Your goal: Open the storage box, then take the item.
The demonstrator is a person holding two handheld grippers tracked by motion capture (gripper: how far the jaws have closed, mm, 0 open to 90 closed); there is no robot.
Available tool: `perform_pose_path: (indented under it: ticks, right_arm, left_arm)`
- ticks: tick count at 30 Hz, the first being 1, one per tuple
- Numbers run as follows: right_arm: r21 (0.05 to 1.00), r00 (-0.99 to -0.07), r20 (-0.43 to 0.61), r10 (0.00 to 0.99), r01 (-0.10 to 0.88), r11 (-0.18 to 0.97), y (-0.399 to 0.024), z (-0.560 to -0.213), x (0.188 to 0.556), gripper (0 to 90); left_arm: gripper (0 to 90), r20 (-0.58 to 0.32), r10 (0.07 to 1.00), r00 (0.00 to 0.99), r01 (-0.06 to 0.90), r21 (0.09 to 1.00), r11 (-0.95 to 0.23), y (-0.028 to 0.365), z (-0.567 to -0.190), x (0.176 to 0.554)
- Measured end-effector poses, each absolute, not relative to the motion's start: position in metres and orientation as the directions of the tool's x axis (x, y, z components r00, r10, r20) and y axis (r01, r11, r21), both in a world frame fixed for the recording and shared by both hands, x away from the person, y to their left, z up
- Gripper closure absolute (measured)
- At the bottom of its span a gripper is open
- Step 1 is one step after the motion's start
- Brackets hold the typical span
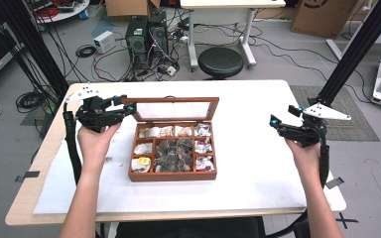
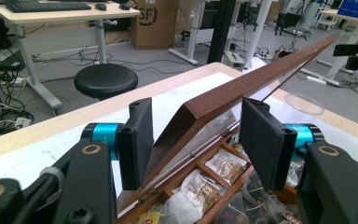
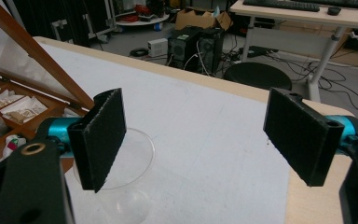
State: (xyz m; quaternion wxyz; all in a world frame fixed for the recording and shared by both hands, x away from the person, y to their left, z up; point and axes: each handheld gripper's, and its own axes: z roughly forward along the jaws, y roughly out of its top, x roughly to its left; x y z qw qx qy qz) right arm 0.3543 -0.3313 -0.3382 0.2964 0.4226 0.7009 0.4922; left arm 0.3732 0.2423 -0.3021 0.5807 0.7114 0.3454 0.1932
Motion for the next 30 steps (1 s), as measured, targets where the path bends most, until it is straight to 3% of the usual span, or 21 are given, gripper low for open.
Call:
perform_pose_path:
  ticks: [17, 30]
  right_arm:
    - [0.943, -0.484, 0.007, 0.875, 0.294, 0.155, -0.328, -0.336, 0.353, 21.4]
    - [0.950, -0.564, 0.047, 0.825, 0.281, 0.138, -0.309, -0.332, 0.348, 21.4]
  left_arm:
    - [45.0, -0.134, 0.713, 0.689, 0.268, 0.960, -0.078, 0.243, -0.303, 0.374]
    - [45.1, -0.137, 0.711, 0.690, 0.270, 0.960, -0.077, 0.243, -0.303, 0.376]
